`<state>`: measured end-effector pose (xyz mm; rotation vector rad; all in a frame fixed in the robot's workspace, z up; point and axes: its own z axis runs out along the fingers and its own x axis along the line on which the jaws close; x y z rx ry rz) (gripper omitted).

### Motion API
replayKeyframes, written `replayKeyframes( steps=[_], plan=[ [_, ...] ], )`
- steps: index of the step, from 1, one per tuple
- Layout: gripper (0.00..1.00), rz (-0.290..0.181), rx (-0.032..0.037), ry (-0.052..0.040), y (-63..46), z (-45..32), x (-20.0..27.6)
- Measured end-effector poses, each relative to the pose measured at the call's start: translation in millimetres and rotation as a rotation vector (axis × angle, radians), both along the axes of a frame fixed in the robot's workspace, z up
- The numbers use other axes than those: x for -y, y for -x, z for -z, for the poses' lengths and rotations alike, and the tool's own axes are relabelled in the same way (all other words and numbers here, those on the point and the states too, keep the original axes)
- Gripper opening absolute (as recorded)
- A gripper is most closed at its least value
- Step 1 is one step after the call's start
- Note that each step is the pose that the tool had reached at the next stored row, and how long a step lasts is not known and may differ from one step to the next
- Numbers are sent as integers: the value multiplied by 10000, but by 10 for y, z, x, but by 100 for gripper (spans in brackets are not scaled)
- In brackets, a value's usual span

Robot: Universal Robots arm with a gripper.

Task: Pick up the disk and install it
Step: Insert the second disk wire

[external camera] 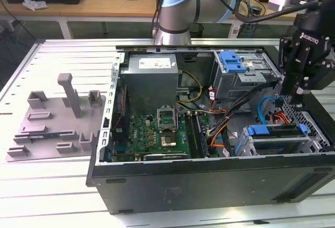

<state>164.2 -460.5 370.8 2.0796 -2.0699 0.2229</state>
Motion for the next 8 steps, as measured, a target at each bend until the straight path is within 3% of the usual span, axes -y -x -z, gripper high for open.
replayKeyframes(
  steps=[1, 2, 5, 6, 8],
  plan=[
    [38, -1, 0, 250, 29, 11, -10],
    [38, 0, 0, 429, 90, 30, -21],
    [38, 27, 4, 472, 165, 69, -29],
    [29, 56, 3, 471, 166, 77, -30],
    [29, 100, 2, 465, 167, 85, -29]
  ],
)
